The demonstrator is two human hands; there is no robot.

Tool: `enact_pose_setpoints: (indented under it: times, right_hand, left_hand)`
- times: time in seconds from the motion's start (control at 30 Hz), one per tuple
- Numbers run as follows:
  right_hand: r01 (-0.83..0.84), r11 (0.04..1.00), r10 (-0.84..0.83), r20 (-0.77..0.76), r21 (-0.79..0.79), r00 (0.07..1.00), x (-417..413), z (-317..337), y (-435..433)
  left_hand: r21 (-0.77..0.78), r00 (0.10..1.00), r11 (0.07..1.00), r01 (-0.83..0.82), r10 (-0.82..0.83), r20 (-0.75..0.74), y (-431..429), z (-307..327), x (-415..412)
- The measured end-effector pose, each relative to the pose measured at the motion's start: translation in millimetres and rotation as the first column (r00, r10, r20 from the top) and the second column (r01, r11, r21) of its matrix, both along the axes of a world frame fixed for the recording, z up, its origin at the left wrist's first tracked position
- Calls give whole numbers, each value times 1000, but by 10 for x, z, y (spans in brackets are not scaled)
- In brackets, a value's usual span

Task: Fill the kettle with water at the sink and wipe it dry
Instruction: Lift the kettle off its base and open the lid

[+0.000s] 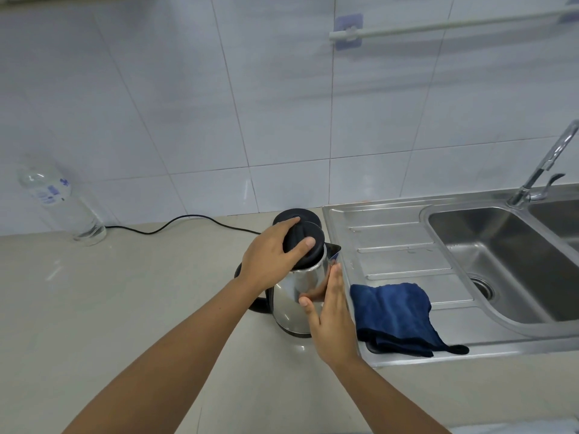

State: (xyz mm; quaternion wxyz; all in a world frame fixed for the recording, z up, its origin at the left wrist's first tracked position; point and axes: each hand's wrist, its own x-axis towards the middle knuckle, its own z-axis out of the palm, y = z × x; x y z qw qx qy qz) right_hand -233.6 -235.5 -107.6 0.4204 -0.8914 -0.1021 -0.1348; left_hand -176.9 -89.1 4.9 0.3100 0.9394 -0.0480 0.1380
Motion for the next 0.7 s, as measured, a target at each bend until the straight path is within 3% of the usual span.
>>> enact_pose_setpoints:
  times: [0.17,0.33,0.43,0.53,0.7]
  right_hand:
    - [2,1000,-2,7,-13,1000,-1,15,-6]
    - [-8,1000,8,32,-16,999,14,-17,-18]
    - [-3,999,5,39,-35,999,27,-36,-28]
    - [0,998,2,37,-55,999,37,-52,-37]
    - [-9,998,12,40,-67,999,50,-71,-45]
  left_hand:
    - [-28,995,996,85,-87,-57,15,100,-23]
    - [-32,998,998,60,-61,-19,35,170,-90]
    - [187,981,982,33,-68,184,49,308,-180]
    - [447,918,893,-50,-135,373,74,377,-274]
    - [380,924,915,-134,-23,381,221,272,-446]
